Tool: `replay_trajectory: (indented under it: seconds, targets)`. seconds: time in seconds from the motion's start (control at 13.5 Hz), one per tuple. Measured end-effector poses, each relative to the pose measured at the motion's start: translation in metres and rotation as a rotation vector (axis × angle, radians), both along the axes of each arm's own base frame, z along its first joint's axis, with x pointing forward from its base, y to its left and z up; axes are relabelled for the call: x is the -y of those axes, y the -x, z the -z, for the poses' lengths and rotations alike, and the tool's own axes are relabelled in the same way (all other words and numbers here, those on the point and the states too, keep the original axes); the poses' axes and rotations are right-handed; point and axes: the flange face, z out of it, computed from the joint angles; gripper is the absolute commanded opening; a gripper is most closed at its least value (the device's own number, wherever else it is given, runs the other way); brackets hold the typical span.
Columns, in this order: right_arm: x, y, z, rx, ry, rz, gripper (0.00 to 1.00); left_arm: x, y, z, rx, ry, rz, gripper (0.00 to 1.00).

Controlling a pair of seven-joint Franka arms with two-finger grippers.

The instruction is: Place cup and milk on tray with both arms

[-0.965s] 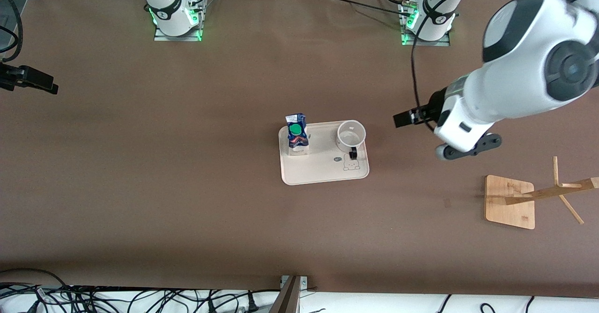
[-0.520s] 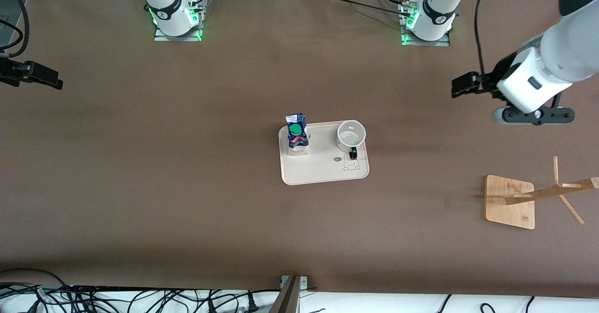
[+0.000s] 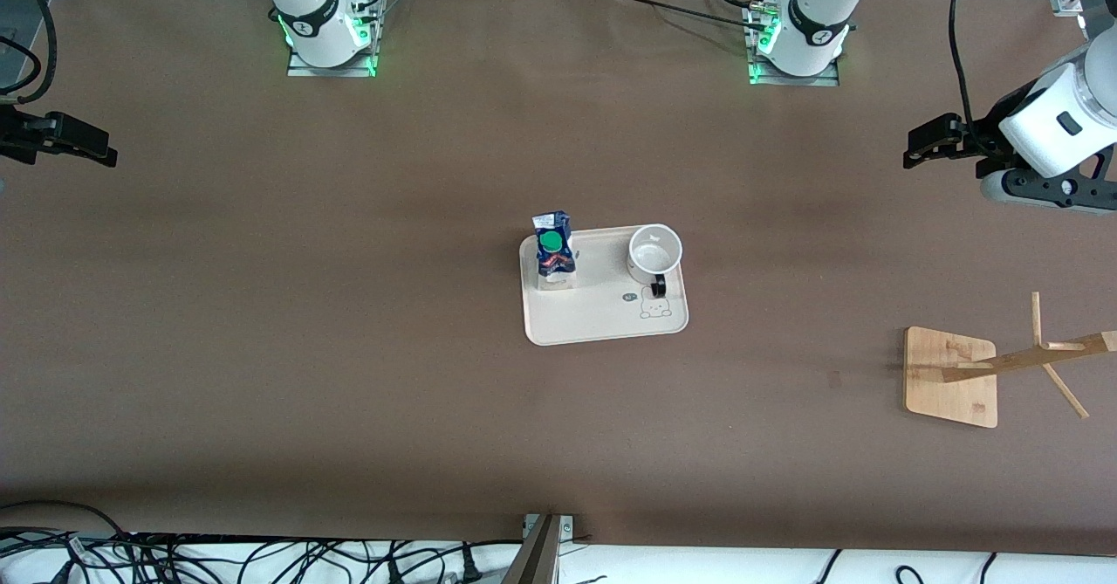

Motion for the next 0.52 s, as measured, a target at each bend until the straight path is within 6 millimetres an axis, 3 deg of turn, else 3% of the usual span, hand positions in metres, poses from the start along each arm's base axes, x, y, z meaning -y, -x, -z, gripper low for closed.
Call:
replay_trajectory:
  seconds: [0.22,0.52]
  targets:
    - [0.0,-0.002,-0.001,0.015,0.001,-0.002,1.0,-0.001,-0.003,-0.004,0.044,0.002,-0.001,1.0]
    - [0.0,-0.002,-0.001,0.016,0.001,-0.002,1.0,-0.016,-0.006,-0.003,0.055,-0.025,-0.022,1.0]
